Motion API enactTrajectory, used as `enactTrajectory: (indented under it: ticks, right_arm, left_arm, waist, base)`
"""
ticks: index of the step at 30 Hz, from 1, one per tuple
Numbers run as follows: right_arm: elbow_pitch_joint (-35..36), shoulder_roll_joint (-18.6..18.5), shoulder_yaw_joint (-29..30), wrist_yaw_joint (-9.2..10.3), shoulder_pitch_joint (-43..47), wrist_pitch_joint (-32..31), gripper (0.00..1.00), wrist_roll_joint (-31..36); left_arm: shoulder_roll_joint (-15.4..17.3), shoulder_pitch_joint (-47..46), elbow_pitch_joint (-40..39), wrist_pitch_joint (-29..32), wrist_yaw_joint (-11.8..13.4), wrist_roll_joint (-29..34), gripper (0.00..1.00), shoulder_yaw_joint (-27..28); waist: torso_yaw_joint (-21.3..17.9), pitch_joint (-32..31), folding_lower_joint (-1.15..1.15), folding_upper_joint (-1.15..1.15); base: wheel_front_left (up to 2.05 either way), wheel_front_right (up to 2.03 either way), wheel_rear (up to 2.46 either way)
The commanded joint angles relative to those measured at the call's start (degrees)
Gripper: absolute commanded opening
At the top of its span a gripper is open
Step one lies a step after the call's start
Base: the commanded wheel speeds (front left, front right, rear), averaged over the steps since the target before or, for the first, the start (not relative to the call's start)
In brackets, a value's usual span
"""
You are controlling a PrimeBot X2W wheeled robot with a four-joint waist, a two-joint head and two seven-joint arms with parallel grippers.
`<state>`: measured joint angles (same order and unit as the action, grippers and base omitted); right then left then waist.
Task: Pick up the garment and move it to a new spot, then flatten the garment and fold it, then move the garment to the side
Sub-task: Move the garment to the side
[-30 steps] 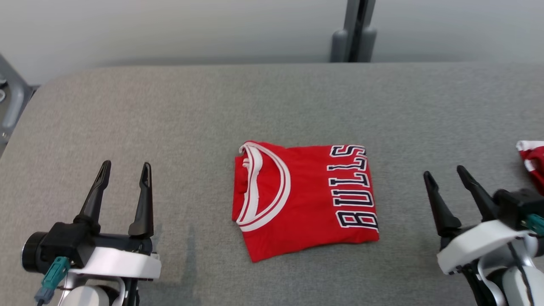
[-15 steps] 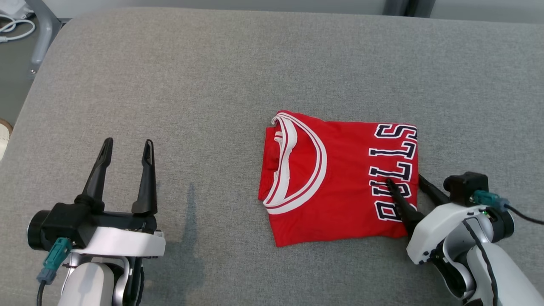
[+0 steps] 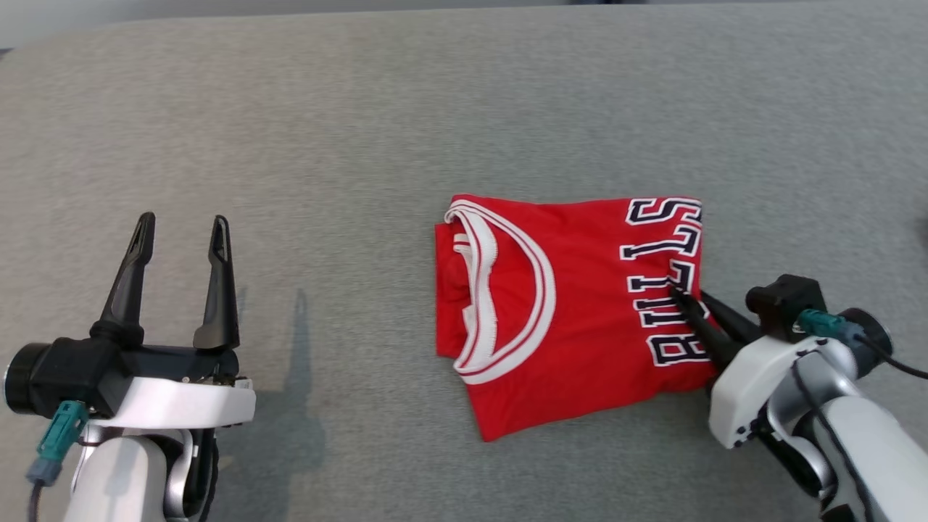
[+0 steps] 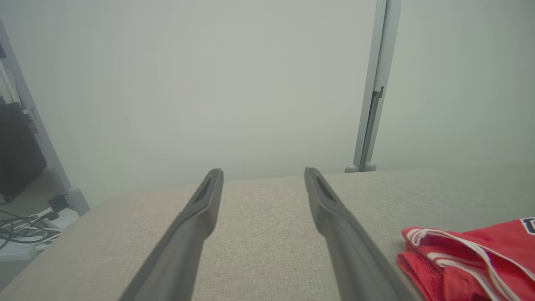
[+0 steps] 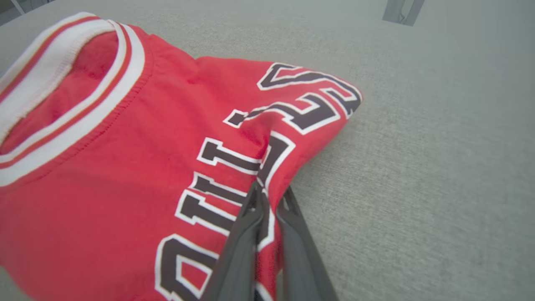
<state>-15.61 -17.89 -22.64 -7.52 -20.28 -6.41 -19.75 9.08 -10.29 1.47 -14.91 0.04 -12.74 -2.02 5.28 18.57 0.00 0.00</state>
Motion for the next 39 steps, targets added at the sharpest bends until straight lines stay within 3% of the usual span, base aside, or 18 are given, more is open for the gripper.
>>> enactTrajectory:
  ticks: [1, 9, 16, 20, 30, 35, 36, 37, 39]
  right_arm:
    - [0.5, -1.3, 0.3, 0.06, -0.3, 0.4, 0.00, 0.5]
    - [3.7, -9.1, -0.8, 0.06, -4.2, 1.5, 0.00, 2.0]
    - [2.2, -15.1, -3.5, 0.06, -13.3, 4.6, 0.00, 0.6]
    - [0.9, -19.3, -4.4, 0.06, -18.6, 6.8, 0.00, 0.0]
    - [-5.1, -27.7, 2.0, 0.06, -24.0, 8.2, 0.00, -3.5]
    - [-12.2, -26.9, 3.9, 0.06, -26.0, 9.4, 0.00, -3.4]
    - [-14.3, -26.2, 4.3, 0.05, -26.4, 9.4, 0.37, -3.3]
    - [-16.6, -25.3, 4.9, 0.06, -26.9, 9.5, 1.00, -3.2]
    - [-22.1, -22.3, 6.9, 0.05, -28.0, 11.9, 1.00, -2.1]
  left_arm:
    - [0.6, -1.1, -0.5, -0.3, 0.0, 0.2, 1.00, 0.2]
    - [3.7, -2.5, -5.3, 1.9, -0.1, 1.3, 1.00, 0.8]
    - [6.3, -4.7, -9.9, 5.4, -0.6, 2.2, 1.00, 0.5]
    - [7.8, -5.8, -12.4, 7.2, -0.8, 2.9, 1.00, 0.5]
    - [10.0, -7.7, -17.0, 10.5, -1.3, 3.6, 1.00, 0.0]
    - [10.6, -9.4, -18.3, 11.4, -1.6, 3.7, 1.00, -0.6]
    - [10.6, -9.7, -18.3, 11.5, -1.6, 3.7, 1.00, -0.7]
    - [10.6, -9.9, -18.3, 11.6, -1.7, 3.7, 1.00, -0.9]
    - [10.5, -10.6, -18.1, 11.6, -1.8, 3.6, 1.00, -1.4]
  waist:
    - [-3.6, 1.2, 0.00, 0.00]
    - [-14.7, 5.6, 0.00, 0.00]
    - [-20.8, 10.2, 0.00, 0.00]
    - [-22.7, 12.6, 0.00, 0.00]
    - [-23.5, 17.5, 0.00, 0.00]
    - [-22.8, 19.7, 0.00, 0.00]
    - [-22.7, 19.9, 0.00, 0.00]
    - [-22.5, 20.1, 0.00, 0.00]
    - [-22.1, 20.4, 0.00, 0.00]
  base:
    - [0.00, 0.00, 0.00]
    - [0.00, 0.00, 0.00]
    - [0.00, 0.00, 0.00]
    - [0.00, 0.00, 0.00]
    - [0.00, 0.00, 0.00]
    - [0.00, 0.00, 0.00]
    - [0.00, 0.00, 0.00]
    - [0.00, 0.00, 0.00]
    - [0.00, 0.00, 0.00]
